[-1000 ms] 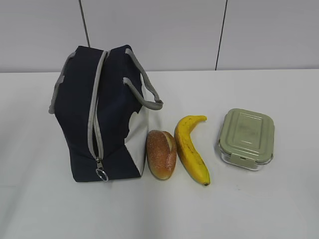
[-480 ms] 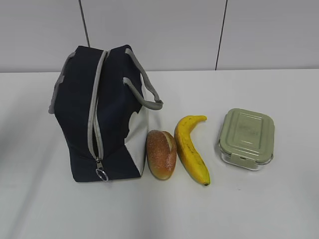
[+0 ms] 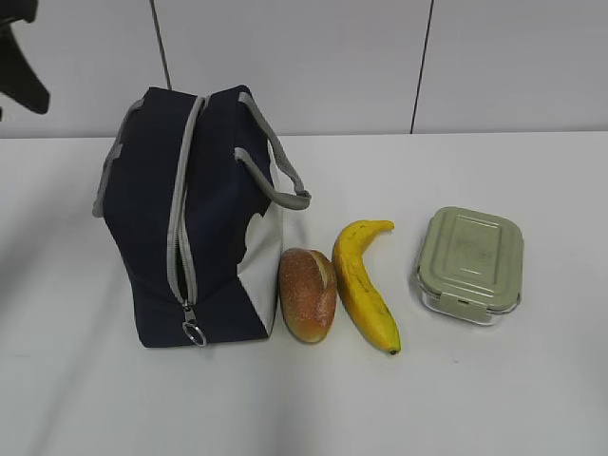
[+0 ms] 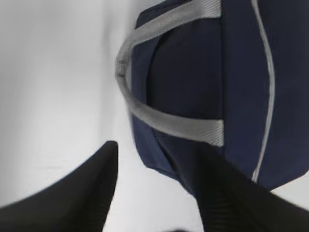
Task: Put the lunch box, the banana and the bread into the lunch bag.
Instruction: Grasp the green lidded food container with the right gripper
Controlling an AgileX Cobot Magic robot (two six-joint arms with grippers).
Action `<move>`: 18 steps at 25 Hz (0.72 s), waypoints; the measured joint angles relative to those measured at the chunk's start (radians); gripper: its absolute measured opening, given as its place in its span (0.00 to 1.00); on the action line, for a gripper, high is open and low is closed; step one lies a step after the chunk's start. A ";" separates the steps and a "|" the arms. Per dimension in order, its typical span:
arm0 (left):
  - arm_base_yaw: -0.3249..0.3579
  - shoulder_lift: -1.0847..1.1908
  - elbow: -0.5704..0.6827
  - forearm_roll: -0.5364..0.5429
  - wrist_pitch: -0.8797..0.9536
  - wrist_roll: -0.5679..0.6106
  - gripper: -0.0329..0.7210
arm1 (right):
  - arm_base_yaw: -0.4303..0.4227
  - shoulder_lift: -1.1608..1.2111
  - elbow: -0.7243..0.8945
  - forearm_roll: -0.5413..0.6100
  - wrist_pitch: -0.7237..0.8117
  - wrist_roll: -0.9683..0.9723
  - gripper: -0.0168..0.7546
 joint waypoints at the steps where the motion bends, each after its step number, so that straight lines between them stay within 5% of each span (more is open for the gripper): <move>1: -0.011 0.031 -0.030 -0.004 0.008 0.000 0.53 | 0.000 0.000 0.000 0.000 0.000 0.000 0.71; 10: -0.116 0.276 -0.298 -0.014 0.087 0.002 0.54 | 0.000 0.000 0.000 0.000 0.000 0.000 0.71; 18: -0.126 0.377 -0.340 -0.011 0.099 0.003 0.54 | 0.000 0.000 0.000 0.000 0.000 0.000 0.71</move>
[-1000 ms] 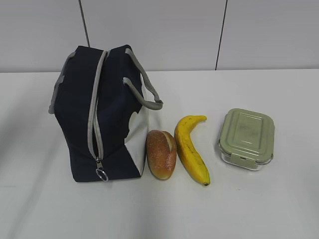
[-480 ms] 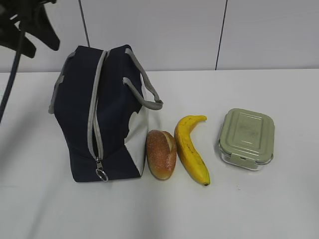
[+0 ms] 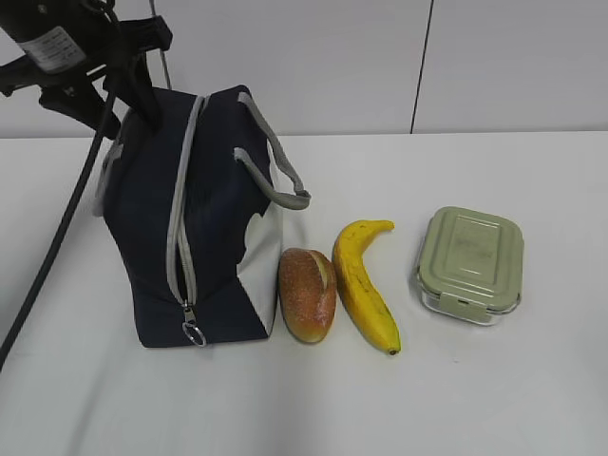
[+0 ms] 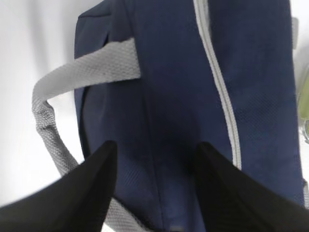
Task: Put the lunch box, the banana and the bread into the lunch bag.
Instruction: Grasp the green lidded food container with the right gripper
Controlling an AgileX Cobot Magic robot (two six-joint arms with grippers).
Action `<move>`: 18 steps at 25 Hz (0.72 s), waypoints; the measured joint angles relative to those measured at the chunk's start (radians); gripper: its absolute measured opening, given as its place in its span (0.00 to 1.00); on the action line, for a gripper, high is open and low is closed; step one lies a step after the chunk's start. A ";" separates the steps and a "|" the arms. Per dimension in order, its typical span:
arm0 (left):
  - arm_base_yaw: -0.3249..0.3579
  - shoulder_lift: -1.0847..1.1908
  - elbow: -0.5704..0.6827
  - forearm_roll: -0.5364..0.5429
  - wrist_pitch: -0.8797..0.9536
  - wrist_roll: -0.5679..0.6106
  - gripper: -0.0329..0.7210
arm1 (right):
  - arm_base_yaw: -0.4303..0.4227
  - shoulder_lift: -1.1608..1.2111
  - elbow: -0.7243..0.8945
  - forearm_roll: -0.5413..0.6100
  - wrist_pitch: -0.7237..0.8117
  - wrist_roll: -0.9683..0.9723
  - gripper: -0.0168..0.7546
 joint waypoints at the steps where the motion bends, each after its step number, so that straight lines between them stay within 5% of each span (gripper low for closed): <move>1: 0.000 0.005 0.000 0.001 0.000 0.000 0.54 | 0.000 0.000 0.000 0.000 0.000 0.000 0.71; 18: 0.000 0.049 -0.004 0.028 0.015 0.000 0.53 | 0.000 0.000 0.000 0.000 0.000 0.000 0.71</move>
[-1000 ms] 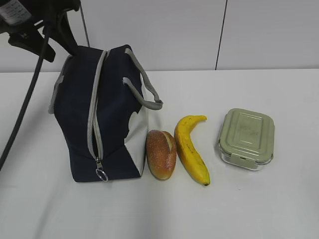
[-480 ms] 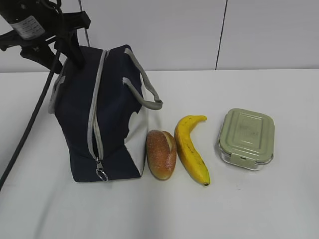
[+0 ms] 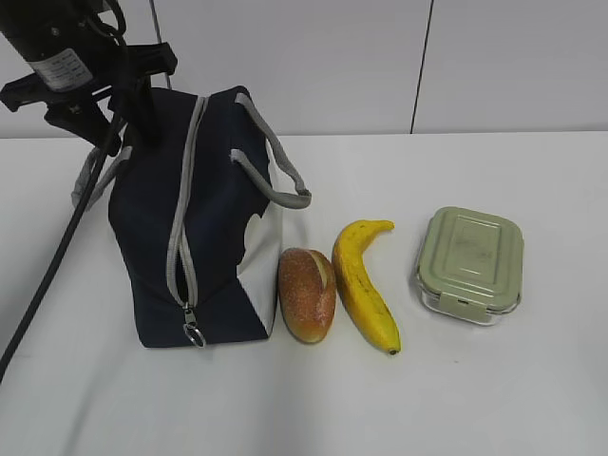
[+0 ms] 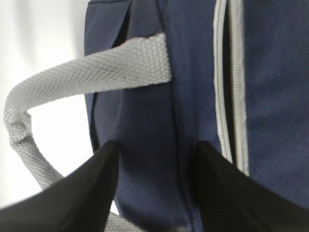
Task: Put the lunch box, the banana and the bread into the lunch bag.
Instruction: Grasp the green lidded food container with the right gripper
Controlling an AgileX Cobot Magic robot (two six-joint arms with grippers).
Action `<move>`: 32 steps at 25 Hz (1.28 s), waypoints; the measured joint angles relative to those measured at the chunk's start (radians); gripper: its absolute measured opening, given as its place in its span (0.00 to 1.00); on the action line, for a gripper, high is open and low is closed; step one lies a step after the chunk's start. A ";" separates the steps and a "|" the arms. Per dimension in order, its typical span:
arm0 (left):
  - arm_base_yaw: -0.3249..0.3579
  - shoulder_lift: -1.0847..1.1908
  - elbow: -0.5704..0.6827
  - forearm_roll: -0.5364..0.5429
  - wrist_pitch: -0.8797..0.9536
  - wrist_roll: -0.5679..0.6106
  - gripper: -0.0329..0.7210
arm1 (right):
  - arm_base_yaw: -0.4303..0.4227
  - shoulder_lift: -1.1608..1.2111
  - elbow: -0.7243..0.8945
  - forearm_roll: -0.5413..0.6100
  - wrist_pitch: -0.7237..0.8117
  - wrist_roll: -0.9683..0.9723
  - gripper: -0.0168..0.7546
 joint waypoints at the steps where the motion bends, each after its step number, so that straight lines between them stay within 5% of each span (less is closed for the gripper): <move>1: 0.000 0.000 0.000 0.000 0.000 0.000 0.52 | 0.000 0.000 0.000 0.000 0.000 0.000 0.71; 10: 0.000 0.000 0.000 0.000 0.004 0.011 0.06 | 0.000 0.000 0.000 0.000 0.000 0.000 0.71; 27: 0.000 0.000 0.000 -0.013 -0.024 0.012 0.05 | 0.000 0.000 0.000 0.000 0.000 0.000 0.71; 32: 0.000 0.000 0.000 -0.018 -0.029 0.012 0.05 | 0.000 0.000 0.002 0.013 -0.103 0.000 0.71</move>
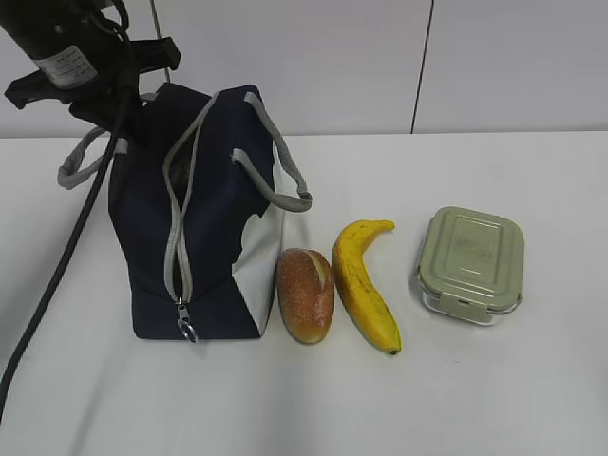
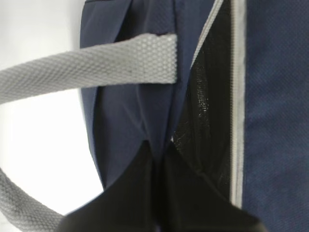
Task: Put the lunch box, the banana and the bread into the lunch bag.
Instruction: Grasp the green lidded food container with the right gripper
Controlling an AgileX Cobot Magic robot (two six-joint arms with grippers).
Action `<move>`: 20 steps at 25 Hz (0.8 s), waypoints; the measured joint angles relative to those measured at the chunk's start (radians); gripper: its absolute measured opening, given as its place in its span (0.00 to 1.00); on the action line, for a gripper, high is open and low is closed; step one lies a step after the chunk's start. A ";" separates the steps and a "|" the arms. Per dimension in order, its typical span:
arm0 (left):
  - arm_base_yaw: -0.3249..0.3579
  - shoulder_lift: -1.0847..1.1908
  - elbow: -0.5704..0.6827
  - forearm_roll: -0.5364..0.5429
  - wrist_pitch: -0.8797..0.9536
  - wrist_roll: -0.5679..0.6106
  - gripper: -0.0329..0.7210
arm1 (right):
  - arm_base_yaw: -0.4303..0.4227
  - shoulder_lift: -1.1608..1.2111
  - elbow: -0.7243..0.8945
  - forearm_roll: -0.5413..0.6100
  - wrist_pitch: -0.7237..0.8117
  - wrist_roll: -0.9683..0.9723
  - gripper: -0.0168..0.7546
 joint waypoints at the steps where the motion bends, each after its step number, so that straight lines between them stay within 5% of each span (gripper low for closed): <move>1: 0.000 0.000 0.000 -0.001 -0.001 0.000 0.05 | 0.000 0.000 0.000 0.011 -0.022 0.001 0.71; 20: 0.000 0.000 0.000 -0.001 -0.016 0.000 0.05 | 0.013 1.002 -0.092 0.237 -0.284 -0.064 0.71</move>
